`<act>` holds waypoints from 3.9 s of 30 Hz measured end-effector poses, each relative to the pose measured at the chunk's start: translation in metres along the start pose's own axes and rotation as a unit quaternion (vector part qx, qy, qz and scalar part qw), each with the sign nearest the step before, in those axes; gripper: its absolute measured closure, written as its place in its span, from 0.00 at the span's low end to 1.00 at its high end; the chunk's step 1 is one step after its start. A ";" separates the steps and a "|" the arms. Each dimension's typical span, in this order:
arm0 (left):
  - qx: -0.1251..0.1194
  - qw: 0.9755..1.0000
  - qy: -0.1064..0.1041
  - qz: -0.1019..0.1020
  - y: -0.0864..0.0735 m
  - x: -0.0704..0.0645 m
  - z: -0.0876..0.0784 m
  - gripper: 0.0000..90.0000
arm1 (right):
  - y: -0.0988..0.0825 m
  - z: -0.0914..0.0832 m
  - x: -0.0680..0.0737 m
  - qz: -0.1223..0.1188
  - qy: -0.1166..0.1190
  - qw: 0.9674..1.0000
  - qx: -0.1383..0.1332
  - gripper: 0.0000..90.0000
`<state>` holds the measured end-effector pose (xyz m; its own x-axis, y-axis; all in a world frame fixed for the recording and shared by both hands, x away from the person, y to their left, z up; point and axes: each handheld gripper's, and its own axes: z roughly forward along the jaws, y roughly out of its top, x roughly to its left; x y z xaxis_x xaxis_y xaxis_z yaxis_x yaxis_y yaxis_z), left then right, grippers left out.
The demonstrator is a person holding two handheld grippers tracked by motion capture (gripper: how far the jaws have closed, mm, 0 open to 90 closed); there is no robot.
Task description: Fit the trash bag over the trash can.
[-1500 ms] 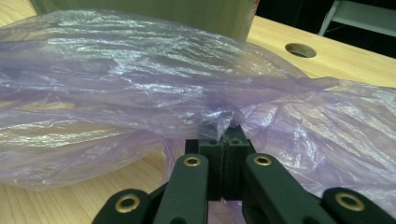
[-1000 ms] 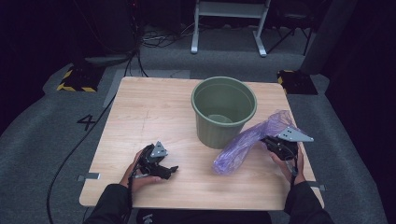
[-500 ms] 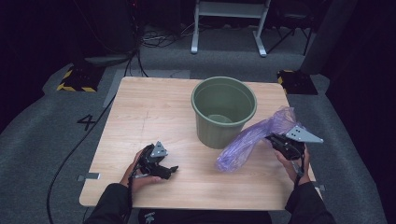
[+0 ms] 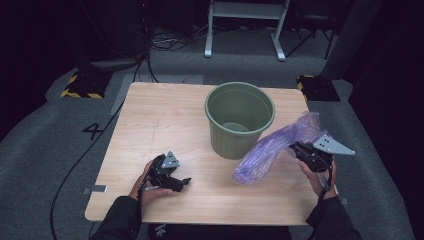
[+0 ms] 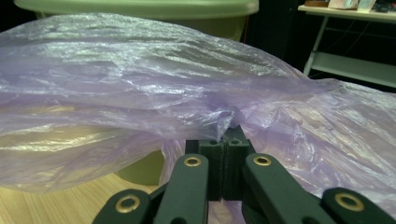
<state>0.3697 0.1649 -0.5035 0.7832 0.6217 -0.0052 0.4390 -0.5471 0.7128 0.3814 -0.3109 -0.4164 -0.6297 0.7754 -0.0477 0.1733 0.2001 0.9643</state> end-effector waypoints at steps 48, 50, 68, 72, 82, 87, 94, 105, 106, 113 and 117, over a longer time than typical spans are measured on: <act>0.001 1.000 -0.001 0.002 0.000 0.000 0.000 0.17 | 0.100 0.020 0.001 -0.044 -0.035 0.997 -0.050 1.00; 0.000 1.000 -0.002 0.002 0.000 0.000 0.000 0.17 | 0.103 0.022 0.001 -0.047 -0.043 0.997 -0.049 1.00; -0.001 1.000 -0.009 0.017 0.007 0.006 -0.013 0.22 | 0.111 0.047 -0.012 -0.035 -0.094 0.995 -0.026 1.00; -0.030 0.999 -0.006 0.014 0.018 0.009 -0.027 0.19 | 0.110 0.051 -0.014 -0.033 -0.094 0.995 -0.021 1.00; -0.123 0.992 0.009 0.010 0.060 0.013 -0.071 0.18 | 0.113 0.053 -0.015 -0.040 -0.107 0.993 -0.017 1.00; -0.144 0.989 0.007 0.023 0.083 0.009 -0.081 0.18 | 0.115 0.051 -0.019 -0.036 -0.119 0.992 -0.016 1.00; -0.162 0.985 -0.001 0.055 0.124 -0.004 -0.080 0.20 | 0.111 0.054 -0.021 -0.036 -0.138 0.990 -0.002 1.00; -0.190 0.979 -0.012 0.074 0.180 -0.023 -0.060 0.22 | 0.107 0.054 -0.016 -0.041 -0.135 0.990 -0.005 1.00; -0.190 0.979 -0.012 0.075 0.184 -0.024 -0.059 0.22 | 0.107 0.054 -0.014 -0.045 -0.133 0.990 -0.005 1.00; -0.178 0.980 -0.006 0.084 0.197 -0.028 -0.050 0.22 | 0.103 0.048 0.005 -0.097 -0.125 0.987 -0.005 1.00; -0.178 0.981 -0.004 0.076 0.199 -0.026 -0.045 0.23 | 0.100 0.047 0.012 -0.106 -0.118 0.987 -0.007 1.00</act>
<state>0.4172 0.0655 -0.3297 0.8321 0.5424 0.1159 0.1363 -0.4026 0.9052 0.4271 -0.2536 -0.3328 -0.4561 0.8358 -0.3057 0.0449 0.3647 0.9300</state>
